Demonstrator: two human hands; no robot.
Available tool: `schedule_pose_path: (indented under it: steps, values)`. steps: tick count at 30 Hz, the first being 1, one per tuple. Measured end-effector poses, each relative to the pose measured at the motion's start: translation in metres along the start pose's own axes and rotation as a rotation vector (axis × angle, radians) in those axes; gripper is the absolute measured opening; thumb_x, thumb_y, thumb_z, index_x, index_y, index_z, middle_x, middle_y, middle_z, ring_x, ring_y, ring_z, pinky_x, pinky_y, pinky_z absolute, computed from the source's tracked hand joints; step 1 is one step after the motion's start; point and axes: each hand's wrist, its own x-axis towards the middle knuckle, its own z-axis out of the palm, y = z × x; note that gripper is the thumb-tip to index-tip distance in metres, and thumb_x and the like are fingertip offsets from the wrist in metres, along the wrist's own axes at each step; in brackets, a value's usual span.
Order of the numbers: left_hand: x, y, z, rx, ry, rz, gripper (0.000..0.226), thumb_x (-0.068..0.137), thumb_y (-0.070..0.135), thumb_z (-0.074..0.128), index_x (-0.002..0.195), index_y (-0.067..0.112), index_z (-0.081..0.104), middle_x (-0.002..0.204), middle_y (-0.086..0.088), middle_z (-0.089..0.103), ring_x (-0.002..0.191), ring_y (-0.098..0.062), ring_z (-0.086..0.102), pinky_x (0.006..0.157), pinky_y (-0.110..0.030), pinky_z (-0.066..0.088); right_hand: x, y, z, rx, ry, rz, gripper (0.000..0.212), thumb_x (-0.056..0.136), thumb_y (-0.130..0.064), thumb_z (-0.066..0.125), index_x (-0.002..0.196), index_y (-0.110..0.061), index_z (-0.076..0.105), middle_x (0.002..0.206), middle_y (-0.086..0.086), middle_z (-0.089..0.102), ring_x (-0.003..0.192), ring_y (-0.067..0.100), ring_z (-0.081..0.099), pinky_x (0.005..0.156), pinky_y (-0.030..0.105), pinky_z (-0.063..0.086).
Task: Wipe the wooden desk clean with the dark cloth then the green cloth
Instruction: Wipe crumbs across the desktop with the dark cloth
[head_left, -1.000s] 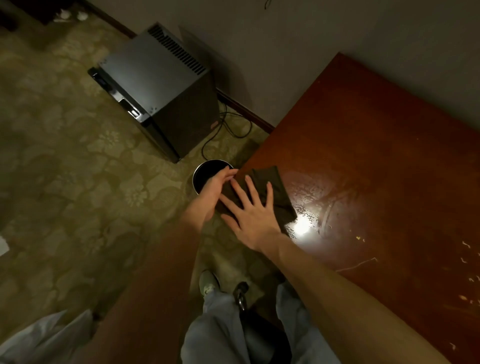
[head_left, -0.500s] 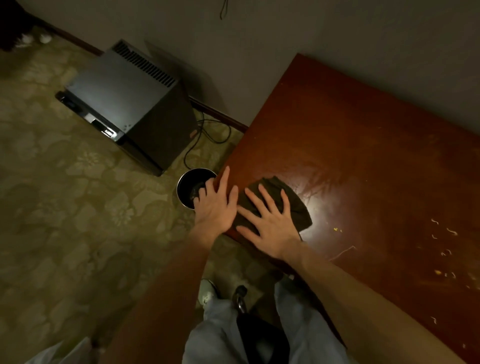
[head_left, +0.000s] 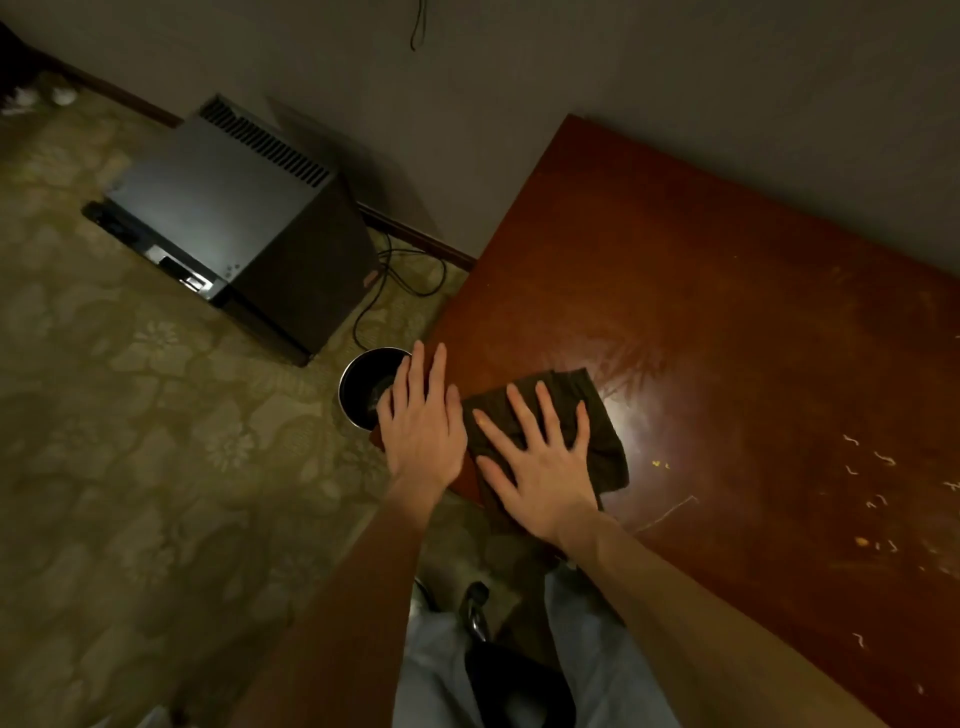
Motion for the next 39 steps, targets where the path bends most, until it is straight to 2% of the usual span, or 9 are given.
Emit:
schedule_pose_path:
  steps: [6,10,14,16,20,26,29,33,39]
  values:
    - [0.0,0.0,0.006,0.046,0.044,0.009,0.054,0.114,0.044,0.025,0.167,0.035,0.02,0.175,0.0,0.021,0.158,-0.023,0.026,0.121,-0.05,0.03,0.093,0.035,-0.039,-0.076,-0.041,-0.146,0.065,0.1,-0.079,0.01,0.16,-0.059,-0.003,0.176,-0.007,-0.01,0.16,0.026,-0.019,0.12,0.07,-0.014]
    - [0.003,0.0,0.007,0.06,0.032,-0.006,0.053,0.112,0.042,0.029,0.164,0.031,0.03,0.17,-0.008,0.03,0.152,-0.029,0.035,0.12,-0.052,0.034,0.109,0.033,-0.043,-0.055,0.007,-0.04,0.063,0.102,-0.074,0.009,0.162,-0.055,0.0,0.176,-0.007,-0.007,0.161,0.026,-0.017,0.122,0.069,-0.011]
    - [0.013,0.008,0.005,0.009,0.058,-0.03,0.049,0.107,0.032,0.04,0.153,0.019,0.042,0.159,-0.014,0.043,0.141,-0.033,0.046,0.114,-0.051,0.039,0.072,0.009,-0.027,0.04,0.021,0.064,0.059,0.107,-0.065,0.01,0.163,-0.052,-0.001,0.176,-0.003,-0.011,0.161,0.028,-0.018,0.122,0.066,-0.016]
    - [0.015,0.014,0.005,-0.011,0.087,-0.083,0.048,0.108,0.03,0.043,0.154,0.019,0.04,0.155,-0.013,0.046,0.137,-0.032,0.049,0.11,-0.05,0.04,0.061,0.004,-0.022,0.032,-0.013,0.054,0.058,0.106,-0.065,0.009,0.162,-0.055,-0.006,0.175,-0.003,-0.015,0.16,0.03,-0.021,0.12,0.068,-0.019]
    - [0.014,0.011,0.007,0.006,0.099,-0.051,0.051,0.111,0.034,0.039,0.162,0.027,0.032,0.157,-0.011,0.044,0.139,-0.03,0.048,0.111,-0.051,0.042,0.1,0.016,-0.036,-0.006,-0.024,-0.027,0.06,0.103,-0.072,0.007,0.159,-0.059,-0.008,0.175,-0.004,-0.016,0.159,0.031,-0.023,0.118,0.073,-0.016]
    - [0.016,0.01,0.011,0.05,0.087,-0.007,0.056,0.112,0.039,0.034,0.166,0.037,0.02,0.172,-0.003,0.026,0.153,-0.025,0.033,0.118,-0.05,0.033,0.166,0.057,-0.066,-0.016,0.007,0.036,0.061,0.102,-0.074,0.008,0.16,-0.059,-0.001,0.176,-0.009,-0.012,0.16,0.026,-0.02,0.12,0.072,-0.011]
    - [0.017,0.009,0.01,0.052,0.082,0.019,0.054,0.113,0.038,0.031,0.166,0.036,0.022,0.176,0.001,0.018,0.159,-0.02,0.022,0.124,-0.05,0.026,0.148,0.065,-0.063,0.04,0.041,0.139,0.06,0.105,-0.07,0.009,0.162,-0.055,0.002,0.176,-0.009,-0.01,0.16,0.025,-0.02,0.121,0.07,-0.014]
    - [0.015,0.014,0.007,0.071,0.094,0.04,0.055,0.111,0.035,0.028,0.165,0.029,0.029,0.175,-0.002,0.02,0.161,-0.02,0.019,0.127,-0.05,0.022,0.085,0.058,-0.04,0.078,0.119,0.225,0.059,0.107,-0.065,0.01,0.164,-0.051,0.003,0.177,-0.004,-0.002,0.162,0.028,-0.012,0.122,0.07,-0.009]
    - [0.032,0.027,-0.002,0.135,0.036,0.216,0.057,0.108,0.03,0.027,0.161,0.013,0.039,0.174,-0.003,0.022,0.162,-0.017,0.016,0.129,-0.045,0.021,0.036,0.055,-0.027,0.079,0.043,0.295,0.059,0.106,-0.07,0.012,0.161,-0.057,-0.004,0.176,-0.007,-0.008,0.16,0.026,-0.02,0.121,0.069,-0.015]
